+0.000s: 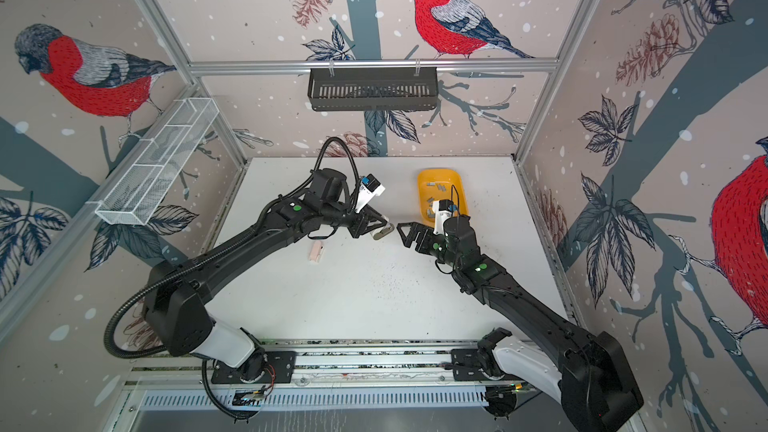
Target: Load the staples into the stapler
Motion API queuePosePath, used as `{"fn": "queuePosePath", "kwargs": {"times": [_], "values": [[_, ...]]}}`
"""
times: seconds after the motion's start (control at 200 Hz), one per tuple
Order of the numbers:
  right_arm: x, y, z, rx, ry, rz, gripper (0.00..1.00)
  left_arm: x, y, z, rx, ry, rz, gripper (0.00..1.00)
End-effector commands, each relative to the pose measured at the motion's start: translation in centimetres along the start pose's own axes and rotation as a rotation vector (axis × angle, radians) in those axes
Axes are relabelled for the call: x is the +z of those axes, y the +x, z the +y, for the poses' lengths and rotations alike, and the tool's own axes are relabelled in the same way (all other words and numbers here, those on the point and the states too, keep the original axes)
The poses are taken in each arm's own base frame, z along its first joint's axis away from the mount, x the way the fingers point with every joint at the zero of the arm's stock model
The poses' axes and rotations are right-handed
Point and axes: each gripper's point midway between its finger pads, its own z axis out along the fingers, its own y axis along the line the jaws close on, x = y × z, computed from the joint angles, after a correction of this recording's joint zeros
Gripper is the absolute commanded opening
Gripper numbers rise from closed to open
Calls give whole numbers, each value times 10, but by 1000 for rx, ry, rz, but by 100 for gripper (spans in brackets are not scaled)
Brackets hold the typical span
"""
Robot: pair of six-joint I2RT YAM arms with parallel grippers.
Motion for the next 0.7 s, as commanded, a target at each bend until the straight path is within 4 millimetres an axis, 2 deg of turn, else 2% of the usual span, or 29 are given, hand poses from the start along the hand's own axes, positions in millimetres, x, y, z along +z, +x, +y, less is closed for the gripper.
{"fn": "queuePosePath", "kwargs": {"times": [0.0,0.125,0.695], "values": [[-1,-6,28,17,-143,12,100,-4,-11,-6,32,21,-36,0],[2,-7,35,25,-174,26,100,-5,-12,-6,32,20,-40,0],[19,-3,25,51,-165,45,100,-5,-12,-12,37,36,-42,0]]}}
